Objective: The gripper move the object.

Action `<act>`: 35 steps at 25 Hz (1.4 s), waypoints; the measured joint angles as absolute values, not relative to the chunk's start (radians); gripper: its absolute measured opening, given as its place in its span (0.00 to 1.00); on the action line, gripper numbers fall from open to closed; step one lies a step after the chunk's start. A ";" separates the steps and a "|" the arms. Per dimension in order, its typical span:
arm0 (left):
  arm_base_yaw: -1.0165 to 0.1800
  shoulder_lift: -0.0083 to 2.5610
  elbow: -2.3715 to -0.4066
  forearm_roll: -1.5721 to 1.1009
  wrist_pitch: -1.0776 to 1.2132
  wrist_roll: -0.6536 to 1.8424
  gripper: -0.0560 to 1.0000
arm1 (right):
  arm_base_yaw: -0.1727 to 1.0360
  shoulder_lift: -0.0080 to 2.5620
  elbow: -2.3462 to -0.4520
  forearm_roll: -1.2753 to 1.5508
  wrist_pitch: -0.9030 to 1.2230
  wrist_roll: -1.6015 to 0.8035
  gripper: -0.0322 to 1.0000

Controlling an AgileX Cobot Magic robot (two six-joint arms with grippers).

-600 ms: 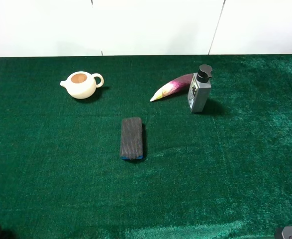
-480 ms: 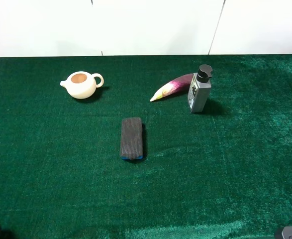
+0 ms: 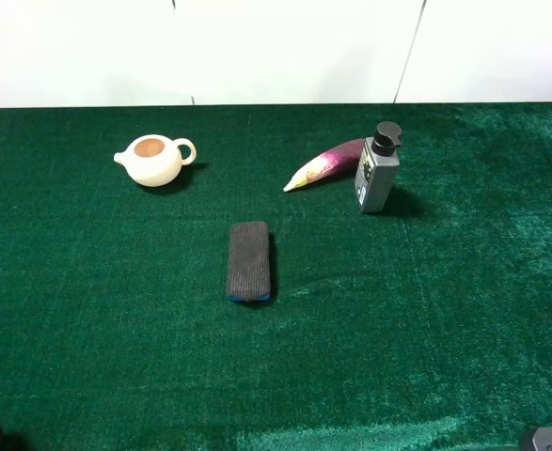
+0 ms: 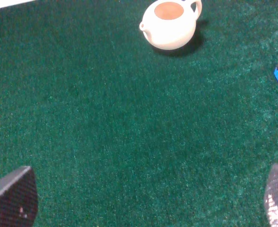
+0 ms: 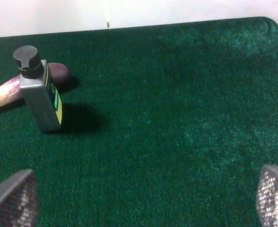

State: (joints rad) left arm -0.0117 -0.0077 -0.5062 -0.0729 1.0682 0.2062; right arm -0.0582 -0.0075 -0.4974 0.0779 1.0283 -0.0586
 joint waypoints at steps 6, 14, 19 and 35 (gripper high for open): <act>-0.012 -0.008 -0.506 -0.073 1.068 0.206 0.97 | -0.058 -0.008 -0.497 0.078 1.028 -0.059 0.70; -0.012 -0.008 -0.506 -0.073 1.068 0.206 0.97 | -0.058 -0.008 -0.497 0.078 1.028 -0.059 0.70; -0.012 0.003 -0.510 -0.073 1.066 0.206 0.97 | -0.058 -0.008 -0.497 0.078 1.028 -0.059 0.70; -0.012 0.491 -0.746 -0.073 1.059 0.206 0.95 | -0.058 -0.008 -0.497 0.079 1.028 -0.059 0.70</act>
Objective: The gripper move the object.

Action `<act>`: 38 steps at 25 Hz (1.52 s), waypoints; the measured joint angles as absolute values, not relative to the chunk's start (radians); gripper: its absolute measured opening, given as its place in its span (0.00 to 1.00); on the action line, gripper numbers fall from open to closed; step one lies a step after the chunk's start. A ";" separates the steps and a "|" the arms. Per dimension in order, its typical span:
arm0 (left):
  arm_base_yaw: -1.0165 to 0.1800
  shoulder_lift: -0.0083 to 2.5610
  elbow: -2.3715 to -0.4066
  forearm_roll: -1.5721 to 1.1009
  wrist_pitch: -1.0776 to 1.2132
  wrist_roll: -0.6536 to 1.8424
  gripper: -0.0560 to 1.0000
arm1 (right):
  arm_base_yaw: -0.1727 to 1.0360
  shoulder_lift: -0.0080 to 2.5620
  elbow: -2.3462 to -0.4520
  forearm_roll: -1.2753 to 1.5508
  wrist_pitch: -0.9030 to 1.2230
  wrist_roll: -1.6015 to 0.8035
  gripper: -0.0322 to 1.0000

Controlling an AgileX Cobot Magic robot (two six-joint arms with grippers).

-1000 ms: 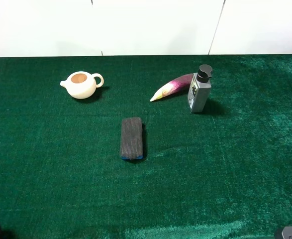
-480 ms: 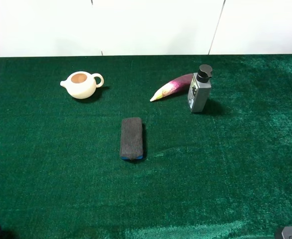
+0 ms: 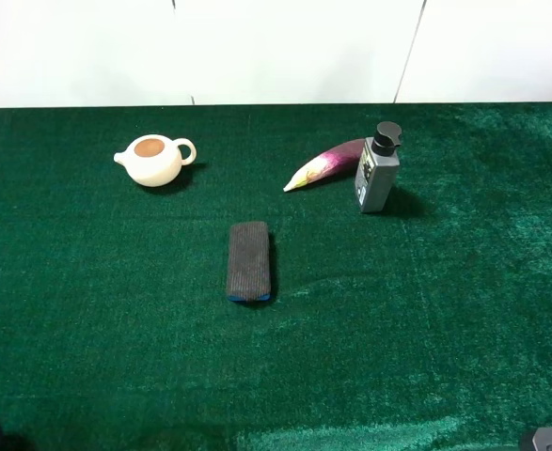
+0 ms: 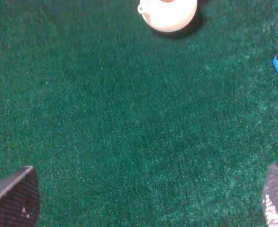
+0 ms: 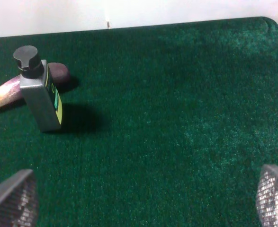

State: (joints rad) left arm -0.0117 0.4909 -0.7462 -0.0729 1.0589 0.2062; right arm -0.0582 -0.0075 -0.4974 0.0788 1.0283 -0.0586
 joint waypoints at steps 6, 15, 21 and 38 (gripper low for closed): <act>-0.012 0.684 -0.825 -0.073 1.052 0.221 0.95 | -0.058 -0.008 -0.497 0.079 1.028 -0.059 0.70; -0.012 0.990 -0.972 -0.073 1.051 0.260 0.95 | -0.058 -0.008 -0.497 0.079 1.028 -0.059 0.70; -0.012 1.212 -1.111 -0.082 1.076 0.291 0.94 | -0.058 -0.008 -0.497 0.080 1.028 -0.059 0.70; -0.219 1.759 -1.491 -0.021 1.145 0.289 0.93 | -0.058 -0.008 -0.497 0.081 1.028 -0.059 0.70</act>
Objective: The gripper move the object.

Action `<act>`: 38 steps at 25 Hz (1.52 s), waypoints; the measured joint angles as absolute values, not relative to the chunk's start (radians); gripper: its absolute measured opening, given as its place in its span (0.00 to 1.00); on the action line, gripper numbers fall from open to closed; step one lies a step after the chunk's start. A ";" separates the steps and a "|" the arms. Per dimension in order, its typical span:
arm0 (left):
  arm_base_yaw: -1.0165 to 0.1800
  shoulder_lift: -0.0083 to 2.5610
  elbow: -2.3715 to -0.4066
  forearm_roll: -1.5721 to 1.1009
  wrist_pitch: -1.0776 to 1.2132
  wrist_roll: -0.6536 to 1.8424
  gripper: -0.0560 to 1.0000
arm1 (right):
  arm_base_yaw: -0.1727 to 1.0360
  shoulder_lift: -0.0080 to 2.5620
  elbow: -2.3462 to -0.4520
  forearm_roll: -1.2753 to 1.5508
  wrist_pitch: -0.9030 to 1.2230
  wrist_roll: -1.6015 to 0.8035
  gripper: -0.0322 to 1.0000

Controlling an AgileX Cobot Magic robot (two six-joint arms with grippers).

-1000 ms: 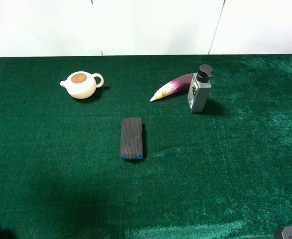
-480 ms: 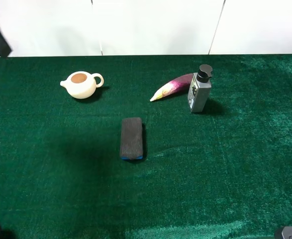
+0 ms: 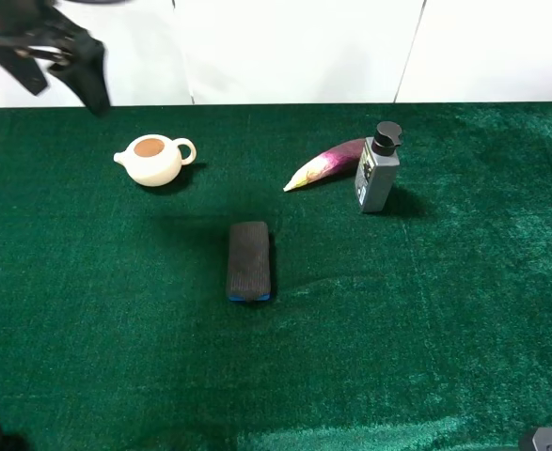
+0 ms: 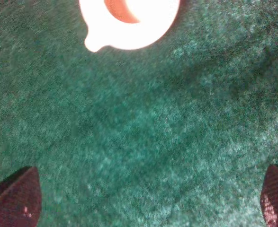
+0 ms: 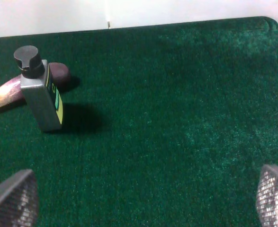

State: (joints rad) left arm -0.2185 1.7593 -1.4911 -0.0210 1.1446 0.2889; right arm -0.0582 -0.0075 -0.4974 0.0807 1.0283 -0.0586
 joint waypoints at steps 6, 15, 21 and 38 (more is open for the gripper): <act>-0.284 1.888 -1.553 0.012 1.147 0.289 0.93 | -0.058 -0.008 -0.497 0.081 1.028 -0.059 0.70; -0.341 2.032 -1.592 0.047 1.089 0.304 0.93 | -0.058 -0.008 -0.497 0.081 1.028 -0.059 0.70; -0.358 2.094 -1.599 0.059 1.023 0.324 0.93 | -0.058 -0.008 -0.497 0.084 1.028 -0.059 0.70; -0.359 2.200 -1.603 0.044 0.881 0.363 0.93 | -0.058 -0.008 -0.497 0.093 1.028 -0.059 0.70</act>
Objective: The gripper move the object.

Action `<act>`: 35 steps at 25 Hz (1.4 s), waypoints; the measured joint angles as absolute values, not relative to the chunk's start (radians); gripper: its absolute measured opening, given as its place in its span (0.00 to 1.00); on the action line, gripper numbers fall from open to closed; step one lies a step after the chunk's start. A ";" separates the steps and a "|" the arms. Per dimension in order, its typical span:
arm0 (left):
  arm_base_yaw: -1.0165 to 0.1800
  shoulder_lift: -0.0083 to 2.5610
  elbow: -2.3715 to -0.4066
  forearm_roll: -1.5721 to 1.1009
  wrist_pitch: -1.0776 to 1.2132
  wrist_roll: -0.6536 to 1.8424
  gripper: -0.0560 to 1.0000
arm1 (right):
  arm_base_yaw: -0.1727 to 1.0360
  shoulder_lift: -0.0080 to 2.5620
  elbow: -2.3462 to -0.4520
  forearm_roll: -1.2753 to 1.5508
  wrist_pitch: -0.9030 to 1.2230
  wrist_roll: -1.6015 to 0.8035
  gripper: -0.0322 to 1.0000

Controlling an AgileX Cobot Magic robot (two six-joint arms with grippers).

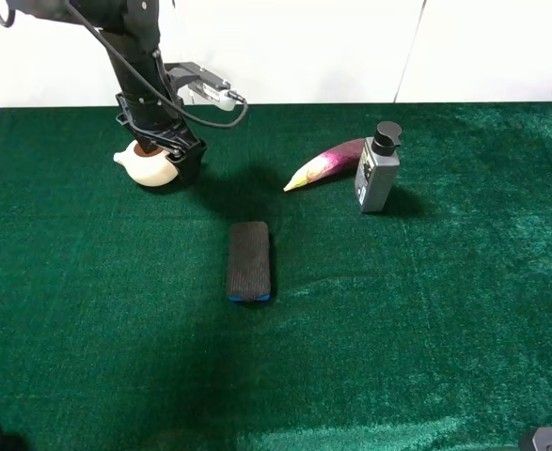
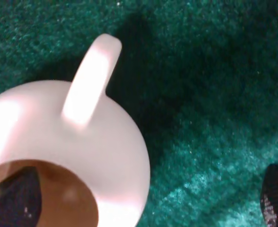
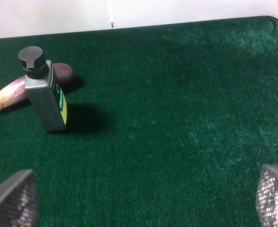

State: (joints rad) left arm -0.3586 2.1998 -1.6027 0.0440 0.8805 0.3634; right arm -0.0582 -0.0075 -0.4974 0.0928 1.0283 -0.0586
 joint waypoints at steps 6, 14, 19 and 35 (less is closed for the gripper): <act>-0.359 2.228 -1.605 0.044 0.877 0.365 0.92 | -0.058 -0.008 -0.497 0.093 1.028 -0.059 0.70; -0.359 2.257 -1.606 0.043 0.896 0.372 0.89 | -0.058 -0.008 -0.497 0.095 1.028 -0.059 0.70; -0.359 2.267 -1.606 0.043 0.910 0.375 0.81 | -0.058 -0.008 -0.497 0.095 1.028 -0.059 0.70; -0.358 2.268 -1.606 0.044 0.910 0.375 0.23 | -0.058 -0.008 -0.497 0.095 1.028 -0.059 0.70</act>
State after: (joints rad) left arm -0.3575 2.2684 -1.6056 0.0437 0.9102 0.3750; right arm -0.0582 -0.0075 -0.4974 0.0954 1.0283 -0.0586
